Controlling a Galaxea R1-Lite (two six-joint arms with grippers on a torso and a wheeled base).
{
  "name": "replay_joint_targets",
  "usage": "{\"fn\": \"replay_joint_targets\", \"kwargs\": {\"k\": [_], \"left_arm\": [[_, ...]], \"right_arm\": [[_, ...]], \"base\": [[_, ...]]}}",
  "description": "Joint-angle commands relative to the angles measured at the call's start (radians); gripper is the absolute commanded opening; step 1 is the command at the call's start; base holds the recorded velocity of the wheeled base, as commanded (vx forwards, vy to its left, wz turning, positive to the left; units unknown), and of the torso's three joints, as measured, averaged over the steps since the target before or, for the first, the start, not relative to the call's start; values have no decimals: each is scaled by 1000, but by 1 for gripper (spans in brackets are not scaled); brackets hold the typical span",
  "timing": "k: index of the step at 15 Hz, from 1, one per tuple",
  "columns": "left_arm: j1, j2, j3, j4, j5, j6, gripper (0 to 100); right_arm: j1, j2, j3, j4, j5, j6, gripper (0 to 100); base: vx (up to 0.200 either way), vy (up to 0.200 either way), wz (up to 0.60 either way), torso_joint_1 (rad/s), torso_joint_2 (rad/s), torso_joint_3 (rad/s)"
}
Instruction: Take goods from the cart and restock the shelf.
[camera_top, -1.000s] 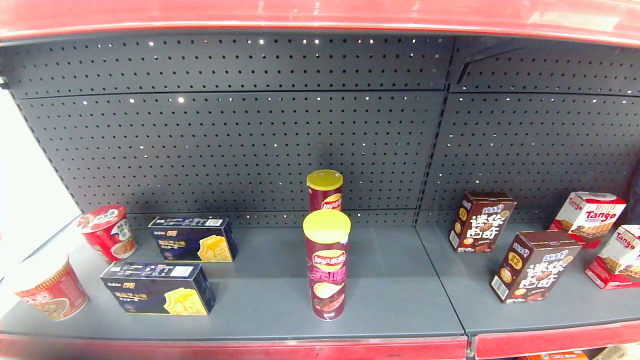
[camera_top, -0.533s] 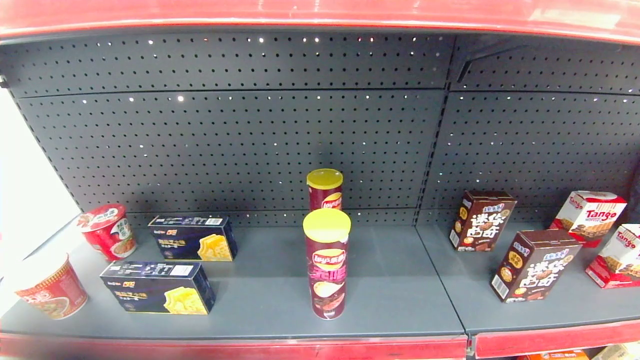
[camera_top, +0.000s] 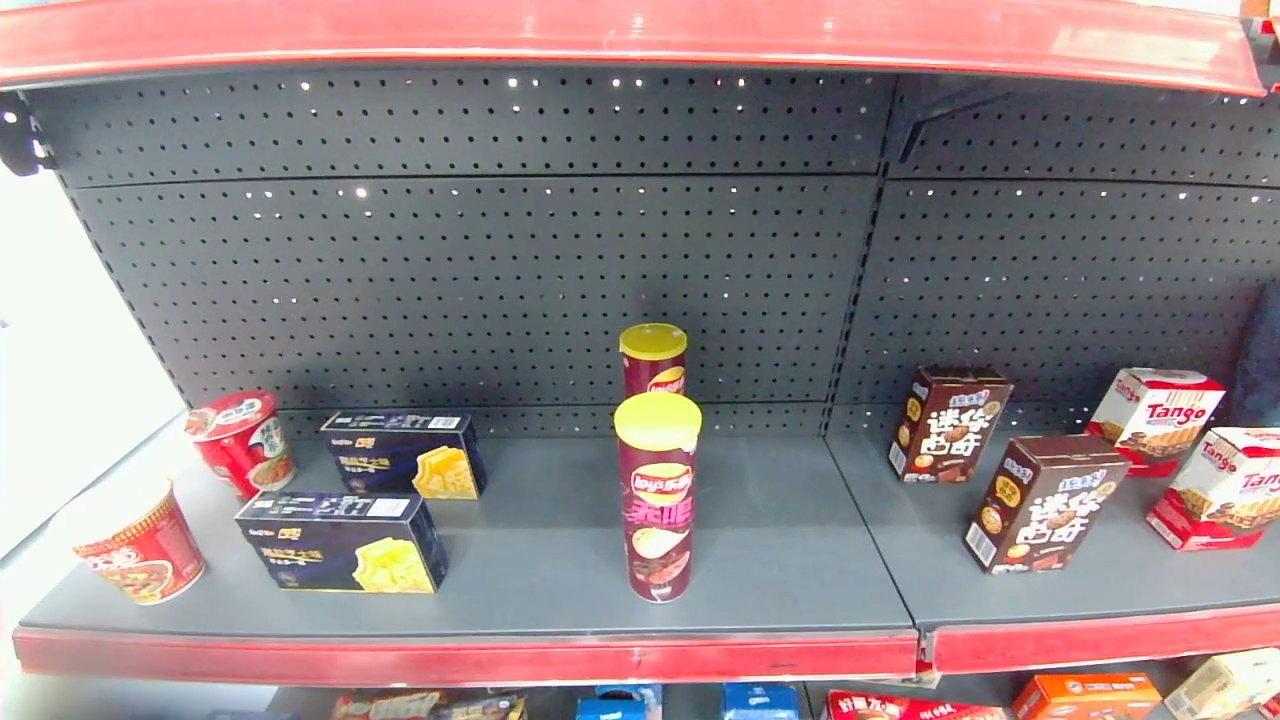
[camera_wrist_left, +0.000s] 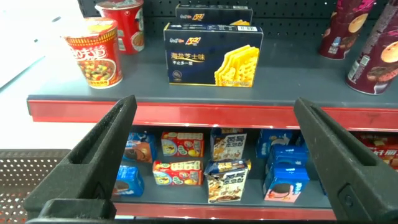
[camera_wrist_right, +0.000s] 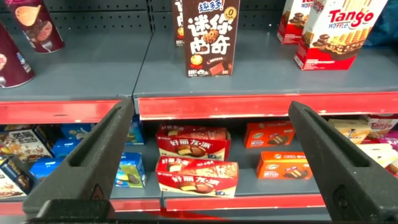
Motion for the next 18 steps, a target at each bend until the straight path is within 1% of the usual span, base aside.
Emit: {"fn": "replay_joint_targets", "kwargs": {"k": [1, 7, 9, 18], "left_arm": [[0, 1, -1, 0, 1, -2, 100], [0, 1, -1, 0, -1, 0, 100], [0, 1, -1, 0, -1, 0, 100], [0, 1, -1, 0, 1, 0, 100]], "right_arm": [[0, 1, 0, 0, -3, 4, 100], [1, 1, 0, 0, -3, -2, 100], [1, 1, 0, 0, -2, -2, 100], [0, 1, 0, 0, -2, -2, 100]], "base": [[0, 0, 600, 2, -2, 22], [0, 0, 0, 0, 0, 0], [0, 0, -600, -2, 2, 2], [0, 0, 0, 0, 0, 0]]}}
